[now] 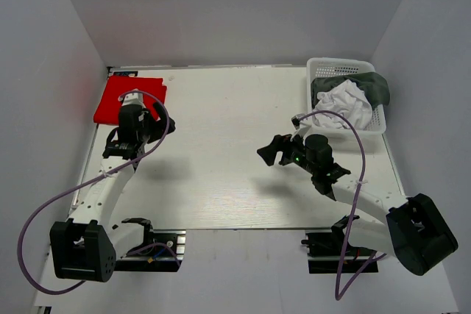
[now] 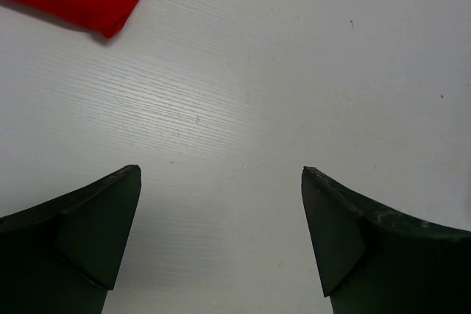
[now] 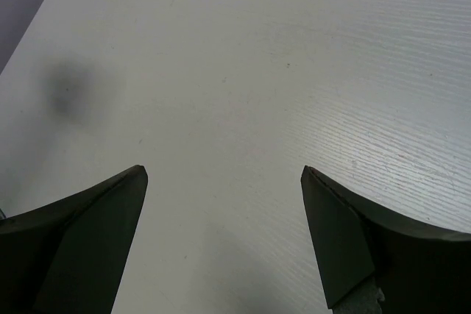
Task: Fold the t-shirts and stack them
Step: Grab crumpled tshirt from bin with the right arm
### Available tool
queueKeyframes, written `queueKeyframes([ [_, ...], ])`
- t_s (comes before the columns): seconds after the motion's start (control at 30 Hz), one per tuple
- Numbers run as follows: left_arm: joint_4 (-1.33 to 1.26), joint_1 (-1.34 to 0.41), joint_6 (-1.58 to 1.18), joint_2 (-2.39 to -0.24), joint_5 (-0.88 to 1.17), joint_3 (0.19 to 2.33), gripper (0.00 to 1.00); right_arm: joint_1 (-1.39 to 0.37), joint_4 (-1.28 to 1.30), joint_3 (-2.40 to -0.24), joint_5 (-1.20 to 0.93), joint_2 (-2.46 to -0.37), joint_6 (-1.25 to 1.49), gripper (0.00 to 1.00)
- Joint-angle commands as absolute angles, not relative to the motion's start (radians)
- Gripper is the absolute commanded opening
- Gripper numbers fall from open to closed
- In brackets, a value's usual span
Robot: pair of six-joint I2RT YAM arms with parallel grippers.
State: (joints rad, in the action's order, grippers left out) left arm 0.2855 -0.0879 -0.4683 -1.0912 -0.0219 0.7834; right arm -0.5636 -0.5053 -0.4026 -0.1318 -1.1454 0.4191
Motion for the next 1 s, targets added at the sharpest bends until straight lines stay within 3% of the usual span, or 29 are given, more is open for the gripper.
queueKeyframes([
  [0.0,0.265,-0.091,-0.46,-1.058,-0.025,0.781,1.0,-0.566,-0.54,-0.446,-0.147,-1.144,0.422,0.91],
  [0.37,0.265,-0.091,-0.469,-1.068,-0.025,0.781,1.0,-0.563,-0.534,-0.46,-0.14,-1.154,0.403,0.91],
  [0.53,0.265,-0.091,-0.469,-1.068,-0.025,0.781,1.0,-0.548,-0.356,-0.557,0.046,-1.175,0.393,0.91],
  [0.73,0.275,-0.091,-0.469,-1.077,-0.025,0.781,1.0,-0.445,-0.068,-0.884,0.308,-1.259,0.388,0.91],
  [0.97,0.275,-0.08,-0.469,-1.095,-0.025,0.781,1.0,-0.169,0.167,-1.215,0.299,-1.507,0.374,0.91],
])
